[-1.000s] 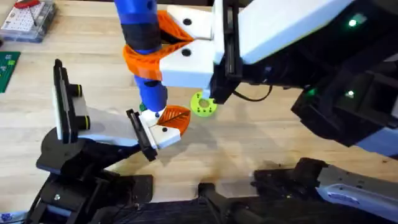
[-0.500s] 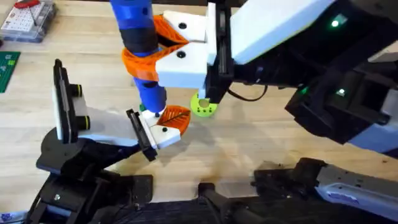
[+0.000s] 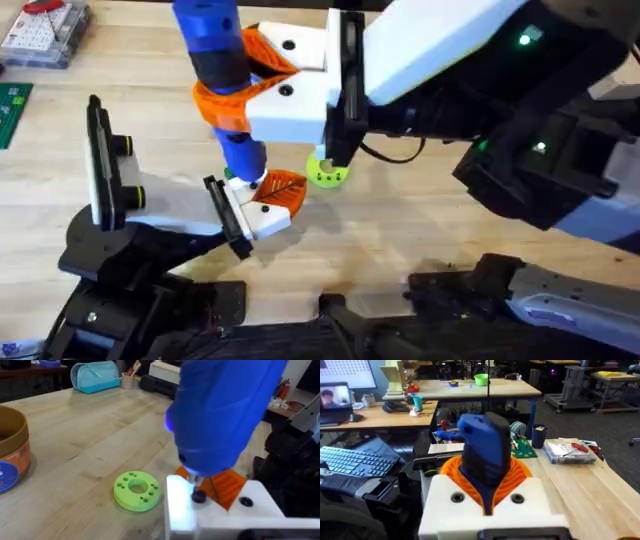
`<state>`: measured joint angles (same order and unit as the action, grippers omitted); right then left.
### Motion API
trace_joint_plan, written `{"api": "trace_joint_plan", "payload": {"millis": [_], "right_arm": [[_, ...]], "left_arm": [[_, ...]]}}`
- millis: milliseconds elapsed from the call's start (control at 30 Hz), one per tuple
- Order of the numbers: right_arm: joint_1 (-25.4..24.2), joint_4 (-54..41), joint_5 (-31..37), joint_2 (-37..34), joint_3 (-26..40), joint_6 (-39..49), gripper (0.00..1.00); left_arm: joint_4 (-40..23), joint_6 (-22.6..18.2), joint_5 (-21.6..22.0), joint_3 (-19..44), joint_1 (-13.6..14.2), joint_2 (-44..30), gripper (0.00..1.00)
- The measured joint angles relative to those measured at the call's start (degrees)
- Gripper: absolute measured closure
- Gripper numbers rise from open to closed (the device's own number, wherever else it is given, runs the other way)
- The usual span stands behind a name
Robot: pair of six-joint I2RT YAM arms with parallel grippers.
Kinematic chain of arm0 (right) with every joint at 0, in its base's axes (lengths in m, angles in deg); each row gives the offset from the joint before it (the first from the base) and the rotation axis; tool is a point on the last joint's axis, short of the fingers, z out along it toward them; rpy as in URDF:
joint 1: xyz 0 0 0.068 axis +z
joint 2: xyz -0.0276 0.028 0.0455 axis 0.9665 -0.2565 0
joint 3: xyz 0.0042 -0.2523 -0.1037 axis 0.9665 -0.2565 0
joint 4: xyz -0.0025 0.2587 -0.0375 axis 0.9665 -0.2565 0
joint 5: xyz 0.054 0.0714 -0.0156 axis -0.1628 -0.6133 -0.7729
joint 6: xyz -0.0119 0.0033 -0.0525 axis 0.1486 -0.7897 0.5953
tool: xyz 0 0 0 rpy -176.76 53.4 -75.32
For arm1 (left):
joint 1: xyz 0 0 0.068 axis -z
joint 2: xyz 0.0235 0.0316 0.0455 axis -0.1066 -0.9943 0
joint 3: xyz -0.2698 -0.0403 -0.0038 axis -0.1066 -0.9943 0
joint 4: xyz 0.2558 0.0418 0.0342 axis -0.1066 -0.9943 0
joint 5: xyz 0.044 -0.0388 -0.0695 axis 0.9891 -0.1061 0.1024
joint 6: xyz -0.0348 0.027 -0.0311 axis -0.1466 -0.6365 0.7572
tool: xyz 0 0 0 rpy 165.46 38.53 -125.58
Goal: Pick up the gripper from the table and insert it into the empty holder that is missing its gripper. Then pick up a screw, insert it into the mounting hole, and use the screwdriver to tighten it. Finally, clean up the table by picking up the vegetable and placing it into the bucket.
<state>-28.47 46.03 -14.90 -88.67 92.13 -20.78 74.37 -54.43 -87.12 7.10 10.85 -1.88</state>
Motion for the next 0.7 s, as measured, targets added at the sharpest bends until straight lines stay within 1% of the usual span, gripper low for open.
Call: {"api": "trace_joint_plan", "payload": {"millis": [367,533,700], "right_arm": [[0.1,0.0,0.0,0.0,0.0,0.0,0.965],[0.1,3.1,0.0,0.0,0.0,0.0,0.965],[0.1,3.2,0.0,0.0,0.0,-0.3,0.965]], "left_arm": [[0.0,0.0,0.0,0.0,0.0,0.0,0.982],[0.0,0.0,0.0,0.0,0.0,0.0,0.982],[0.0,0.0,0.0,0.0,0.0,0.0,0.982]]}}
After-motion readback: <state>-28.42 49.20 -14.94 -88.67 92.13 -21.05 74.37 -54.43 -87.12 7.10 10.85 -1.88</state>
